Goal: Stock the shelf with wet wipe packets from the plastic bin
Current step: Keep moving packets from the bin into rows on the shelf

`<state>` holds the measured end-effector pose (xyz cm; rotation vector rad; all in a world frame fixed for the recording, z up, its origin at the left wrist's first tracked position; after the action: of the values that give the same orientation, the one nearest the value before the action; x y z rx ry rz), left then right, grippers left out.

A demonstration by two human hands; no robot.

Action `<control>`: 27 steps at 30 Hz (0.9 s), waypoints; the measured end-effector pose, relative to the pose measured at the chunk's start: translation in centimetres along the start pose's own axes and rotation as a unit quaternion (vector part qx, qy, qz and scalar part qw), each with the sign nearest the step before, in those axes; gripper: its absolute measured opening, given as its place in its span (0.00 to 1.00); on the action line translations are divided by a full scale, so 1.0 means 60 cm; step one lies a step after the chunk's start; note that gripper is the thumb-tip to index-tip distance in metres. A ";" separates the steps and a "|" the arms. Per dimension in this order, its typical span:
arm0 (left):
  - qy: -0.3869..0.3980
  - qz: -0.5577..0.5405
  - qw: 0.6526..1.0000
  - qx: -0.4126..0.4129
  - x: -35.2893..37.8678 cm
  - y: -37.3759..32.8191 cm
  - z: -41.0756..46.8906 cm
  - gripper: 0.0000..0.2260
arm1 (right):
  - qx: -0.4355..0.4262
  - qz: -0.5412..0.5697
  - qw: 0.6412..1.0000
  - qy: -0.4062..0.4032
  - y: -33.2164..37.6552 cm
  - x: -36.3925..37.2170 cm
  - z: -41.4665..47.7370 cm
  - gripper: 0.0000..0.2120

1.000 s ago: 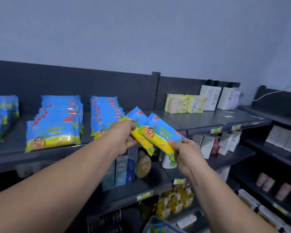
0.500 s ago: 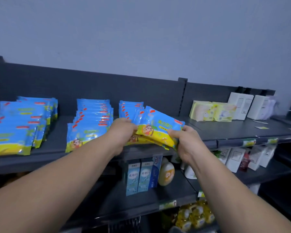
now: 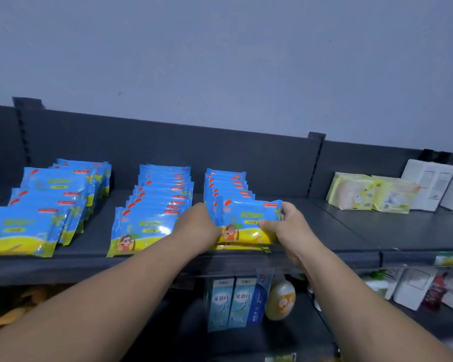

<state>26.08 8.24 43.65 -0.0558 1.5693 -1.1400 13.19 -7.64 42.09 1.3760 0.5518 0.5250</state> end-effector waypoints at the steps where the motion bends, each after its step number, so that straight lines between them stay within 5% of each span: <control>1: -0.002 0.011 1.000 -0.004 0.003 -0.001 0.005 0.16 | 0.006 0.000 1.000 0.010 -0.004 0.002 0.005 0.19; 20: -0.037 -0.005 0.996 -0.081 0.036 0.006 0.101 0.15 | -0.028 -0.053 0.998 0.027 -0.015 0.020 0.103 0.19; 24: 0.025 -0.047 0.993 -0.104 0.051 0.006 0.077 0.06 | 0.022 -0.109 0.992 0.056 -0.041 0.021 0.086 0.25; 27: 0.054 -0.099 0.989 -0.099 0.064 0.001 0.058 0.09 | 0.038 -0.170 0.982 0.073 -0.038 0.019 0.066 0.37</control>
<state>27.43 3.90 41.21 -0.2922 1.8026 -1.1509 16.67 -10.21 40.17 1.2851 0.9161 0.3297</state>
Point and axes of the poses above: each hand's wrist, its own z-axis towards the middle knuckle, its own x-axis out of the palm, y = z × x, the point moved 7 cm from there along z, towards the middle knuckle, and after that the axes turned 1 degree about y, right-handed, at the moved point
